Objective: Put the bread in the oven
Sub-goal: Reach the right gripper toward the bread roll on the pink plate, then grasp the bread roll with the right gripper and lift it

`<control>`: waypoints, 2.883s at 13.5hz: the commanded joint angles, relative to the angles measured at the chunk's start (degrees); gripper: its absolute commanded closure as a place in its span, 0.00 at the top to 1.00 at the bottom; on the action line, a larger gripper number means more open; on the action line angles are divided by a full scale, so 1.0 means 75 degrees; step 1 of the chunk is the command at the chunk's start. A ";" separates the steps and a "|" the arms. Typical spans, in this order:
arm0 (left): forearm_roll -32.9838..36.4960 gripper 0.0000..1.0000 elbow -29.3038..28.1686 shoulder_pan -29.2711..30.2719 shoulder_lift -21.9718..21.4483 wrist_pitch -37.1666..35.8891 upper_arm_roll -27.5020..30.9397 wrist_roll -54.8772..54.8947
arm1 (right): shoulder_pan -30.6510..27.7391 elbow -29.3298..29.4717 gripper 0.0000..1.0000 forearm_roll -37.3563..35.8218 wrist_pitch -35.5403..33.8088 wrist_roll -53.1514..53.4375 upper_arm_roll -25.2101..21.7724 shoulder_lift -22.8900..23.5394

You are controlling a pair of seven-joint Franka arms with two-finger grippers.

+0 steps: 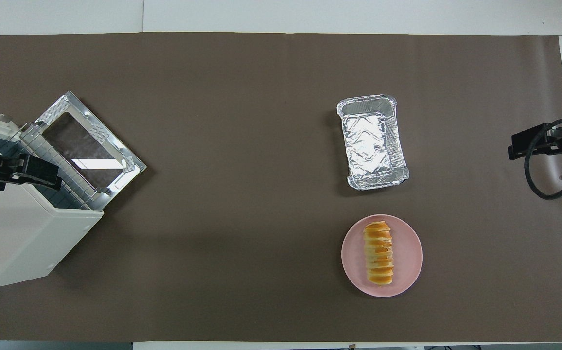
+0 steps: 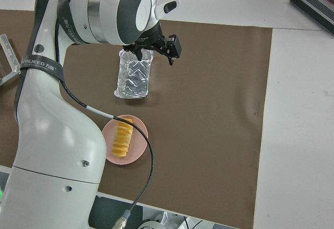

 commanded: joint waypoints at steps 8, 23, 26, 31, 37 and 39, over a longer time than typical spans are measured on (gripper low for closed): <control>-0.0044 1.00 -0.0070 0.0045 -0.0117 0.0021 -0.0001 0.0045 | 0.0119 -0.2391 1.00 0.0251 0.1252 0.0113 0.0182 -0.1121; -0.0044 1.00 -0.0070 0.0045 -0.0117 0.0021 -0.0001 0.0033 | 0.2710 -0.7542 0.96 0.1471 0.6072 0.2258 0.0182 -0.1265; -0.0044 1.00 -0.0070 0.0045 -0.0128 0.0021 -0.0001 0.0033 | 0.2734 -0.7660 0.90 0.1705 0.6226 0.2293 0.0182 -0.1125; -0.0044 1.00 -0.0070 0.0045 -0.0117 0.0009 -0.0001 0.0045 | 0.2734 -0.7614 0.00 0.1705 0.6039 0.2386 0.0182 -0.1124; -0.0044 1.00 -0.0070 0.0045 -0.0128 0.0021 -0.0001 0.0045 | 0.2594 -0.6353 0.00 0.1682 0.4297 0.2528 0.0206 -0.1500; -0.0044 1.00 -0.0070 0.0045 -0.0117 0.0021 -0.0001 0.0045 | 0.2197 -0.4926 0.00 0.1530 0.3394 0.2469 0.0206 -0.1010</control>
